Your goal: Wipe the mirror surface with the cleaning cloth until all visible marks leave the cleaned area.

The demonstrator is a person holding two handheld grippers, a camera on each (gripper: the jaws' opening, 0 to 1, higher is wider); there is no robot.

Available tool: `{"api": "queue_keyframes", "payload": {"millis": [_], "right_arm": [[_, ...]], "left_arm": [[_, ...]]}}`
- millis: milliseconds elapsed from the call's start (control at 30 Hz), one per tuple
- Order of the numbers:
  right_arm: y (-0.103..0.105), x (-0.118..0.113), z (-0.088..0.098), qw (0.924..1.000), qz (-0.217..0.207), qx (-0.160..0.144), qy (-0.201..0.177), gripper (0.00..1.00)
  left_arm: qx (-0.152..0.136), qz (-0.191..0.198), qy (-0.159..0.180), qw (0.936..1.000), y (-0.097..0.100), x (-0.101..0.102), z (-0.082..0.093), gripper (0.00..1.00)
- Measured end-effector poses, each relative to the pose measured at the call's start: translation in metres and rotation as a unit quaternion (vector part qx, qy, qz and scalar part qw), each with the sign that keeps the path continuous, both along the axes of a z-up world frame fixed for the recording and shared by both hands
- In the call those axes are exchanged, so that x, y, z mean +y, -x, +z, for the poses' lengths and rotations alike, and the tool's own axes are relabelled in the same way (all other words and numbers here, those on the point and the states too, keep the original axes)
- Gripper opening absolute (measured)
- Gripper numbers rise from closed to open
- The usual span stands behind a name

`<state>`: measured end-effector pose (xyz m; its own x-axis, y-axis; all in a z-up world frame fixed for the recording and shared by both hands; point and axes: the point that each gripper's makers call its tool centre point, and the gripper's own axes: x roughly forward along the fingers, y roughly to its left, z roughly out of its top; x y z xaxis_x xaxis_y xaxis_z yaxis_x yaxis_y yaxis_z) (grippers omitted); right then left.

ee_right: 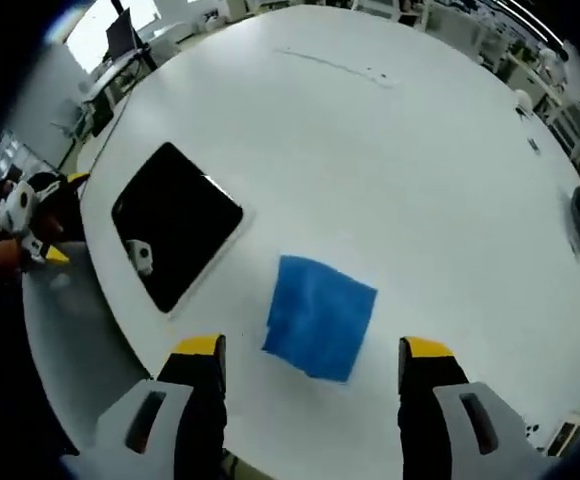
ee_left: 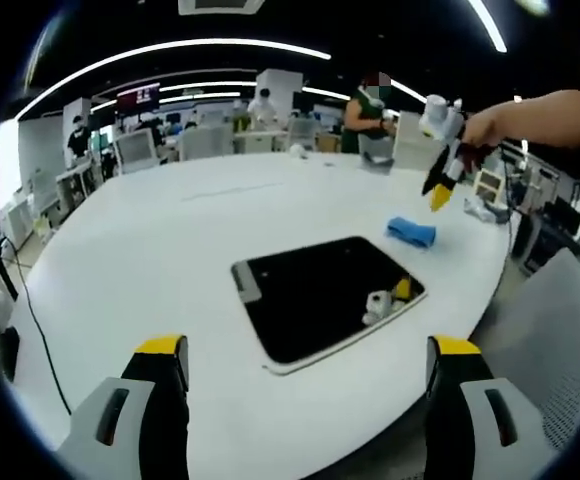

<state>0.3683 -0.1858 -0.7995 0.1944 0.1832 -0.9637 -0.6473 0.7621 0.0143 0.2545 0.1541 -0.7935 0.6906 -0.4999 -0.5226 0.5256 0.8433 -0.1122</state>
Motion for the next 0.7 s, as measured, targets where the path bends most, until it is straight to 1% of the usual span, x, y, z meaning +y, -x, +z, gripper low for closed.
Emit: {"api": "queue_keyframes", "payload": {"millis": [33, 67, 100, 133, 167, 200, 233, 333, 400, 433, 467, 533, 567, 600, 633, 700], "right_arm": [[0.001, 0.0, -0.002, 1.0, 0.002, -0.002, 0.001, 0.62], [0.0, -0.002, -0.007, 1.0, 0.003, -0.005, 0.004, 0.59], [-0.003, -0.003, -0.01, 0.9999, 0.001, -0.011, 0.004, 0.55], [-0.008, 0.001, -0.013, 0.9995, 0.002, -0.032, -0.006, 0.52], [-0.009, 0.002, -0.016, 0.9992, -0.002, -0.036, -0.014, 0.49], [-0.008, 0.002, -0.02, 0.999, -0.019, -0.037, -0.016, 0.46], [-0.008, 0.002, -0.021, 0.9989, -0.023, -0.038, -0.017, 0.45], [-0.006, 0.003, -0.029, 0.9985, -0.031, -0.042, -0.019, 0.41], [-0.01, -0.003, -0.036, 0.9982, -0.028, -0.053, -0.009, 0.4], [-0.011, -0.005, -0.038, 0.9981, -0.033, -0.052, -0.007, 0.39], [-0.014, -0.006, -0.041, 0.9969, -0.054, -0.055, -0.015, 0.36], [-0.021, 0.001, -0.041, 0.9928, -0.09, -0.062, -0.05, 0.33], [-0.022, 0.004, -0.041, 0.9914, -0.097, -0.063, -0.06, 0.33], [-0.022, 0.004, -0.043, 0.9909, -0.104, -0.058, -0.063, 0.33], [-0.02, 0.003, -0.047, 0.9914, -0.108, -0.045, -0.058, 0.34], [-0.016, 0.005, -0.053, 0.9933, -0.099, -0.041, -0.043, 0.34]], "left_arm": [[-0.003, -0.004, -0.001, 1.0, 0.0, -0.001, 0.001, 0.99], [-0.011, -0.015, -0.015, 0.9997, 0.001, -0.003, 0.001, 0.99], [-0.015, -0.017, -0.023, 0.9995, 0.002, -0.003, 0.001, 0.99], [-0.016, -0.015, -0.025, 0.9994, 0.001, -0.003, 0.001, 0.99], [-0.017, -0.013, -0.028, 0.9994, 0.0, -0.001, 0.001, 0.99], [-0.014, -0.011, -0.025, 0.9995, 0.0, 0.0, 0.0, 0.99], [-0.007, -0.007, -0.02, 0.9998, 0.0, 0.001, -0.002, 0.99], [-0.011, -0.007, -0.023, 0.9997, 0.0, 0.003, -0.001, 0.99], [-0.012, -0.007, -0.021, 0.9997, -0.001, 0.004, -0.001, 0.99], [-0.012, -0.005, -0.021, 0.9997, -0.001, 0.005, -0.001, 0.99], [-0.012, -0.004, -0.02, 0.9997, -0.001, 0.005, -0.001, 0.99], [-0.011, 0.001, -0.018, 0.9998, -0.001, 0.006, -0.001, 0.99], [-0.011, 0.001, -0.019, 0.9998, -0.001, 0.007, -0.001, 0.99], [-0.013, 0.001, -0.021, 0.9997, -0.002, 0.008, -0.001, 0.99], [-0.018, 0.001, -0.022, 0.9996, -0.003, 0.009, 0.0, 0.99], [-0.005, 0.001, -0.013, 0.9999, -0.001, 0.007, -0.003, 0.99]]}}
